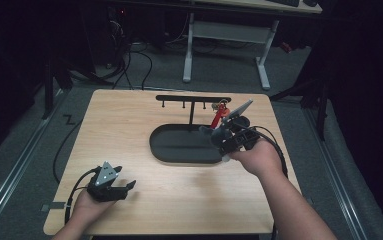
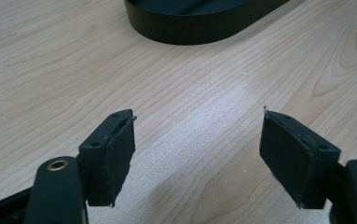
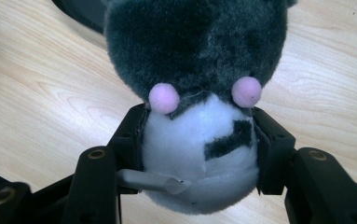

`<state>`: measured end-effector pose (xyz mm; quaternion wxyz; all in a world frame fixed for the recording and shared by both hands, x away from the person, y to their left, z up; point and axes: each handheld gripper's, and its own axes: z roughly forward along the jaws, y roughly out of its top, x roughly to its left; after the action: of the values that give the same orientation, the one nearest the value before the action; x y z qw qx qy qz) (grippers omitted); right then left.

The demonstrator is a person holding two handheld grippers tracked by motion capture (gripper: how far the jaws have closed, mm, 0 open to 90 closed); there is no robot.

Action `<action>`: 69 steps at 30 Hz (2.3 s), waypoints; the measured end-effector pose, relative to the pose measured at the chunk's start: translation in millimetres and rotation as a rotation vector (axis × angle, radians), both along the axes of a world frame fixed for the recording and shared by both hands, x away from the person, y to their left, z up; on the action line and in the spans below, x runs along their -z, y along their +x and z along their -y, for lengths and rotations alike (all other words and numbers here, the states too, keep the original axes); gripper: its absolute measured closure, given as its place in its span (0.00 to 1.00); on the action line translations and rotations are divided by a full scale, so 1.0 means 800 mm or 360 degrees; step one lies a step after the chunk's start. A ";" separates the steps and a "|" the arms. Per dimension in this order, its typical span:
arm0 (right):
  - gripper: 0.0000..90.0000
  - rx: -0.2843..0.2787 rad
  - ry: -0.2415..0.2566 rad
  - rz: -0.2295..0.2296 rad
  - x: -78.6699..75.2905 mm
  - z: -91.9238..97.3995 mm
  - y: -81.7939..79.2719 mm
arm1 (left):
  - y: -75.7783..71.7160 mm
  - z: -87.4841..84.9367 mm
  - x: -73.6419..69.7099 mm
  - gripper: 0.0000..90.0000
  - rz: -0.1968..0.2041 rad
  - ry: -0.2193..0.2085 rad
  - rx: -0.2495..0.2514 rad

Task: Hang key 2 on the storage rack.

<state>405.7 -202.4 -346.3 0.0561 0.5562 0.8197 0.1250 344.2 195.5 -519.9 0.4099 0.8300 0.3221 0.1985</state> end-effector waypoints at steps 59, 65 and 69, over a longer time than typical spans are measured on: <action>0.53 0.0087 -0.0123 0.0046 -0.009 -0.023 0.076 | 0.000 0.001 0.001 0.30 -0.0019 0.0042 0.0037; 0.52 0.0068 -0.0136 0.0018 0.006 -0.028 0.079 | -0.001 0.002 0.002 0.30 -0.0011 0.0041 0.0041; 0.52 0.0068 -0.0123 0.0002 0.022 -0.031 0.086 | -0.001 0.002 0.002 0.30 -0.0012 0.0044 0.0044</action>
<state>474.1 -177.3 -364.0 0.0806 0.5710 0.8118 0.0923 343.4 193.7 -521.9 0.4000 0.8407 0.3093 0.1941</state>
